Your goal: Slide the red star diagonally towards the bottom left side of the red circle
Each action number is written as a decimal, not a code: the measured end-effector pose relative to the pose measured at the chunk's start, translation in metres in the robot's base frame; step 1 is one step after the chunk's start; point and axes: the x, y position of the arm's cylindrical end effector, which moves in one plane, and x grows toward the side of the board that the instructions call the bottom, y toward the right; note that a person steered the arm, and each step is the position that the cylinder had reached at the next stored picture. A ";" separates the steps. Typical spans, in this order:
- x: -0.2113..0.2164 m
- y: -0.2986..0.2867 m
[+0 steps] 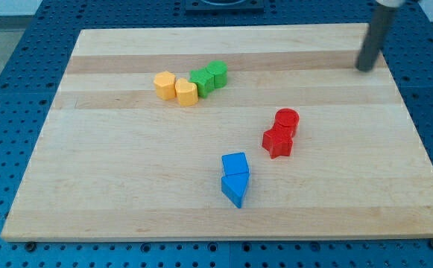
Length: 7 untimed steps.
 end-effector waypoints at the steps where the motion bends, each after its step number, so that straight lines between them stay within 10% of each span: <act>1: 0.069 0.017; 4: 0.215 -0.025; 7: 0.153 -0.143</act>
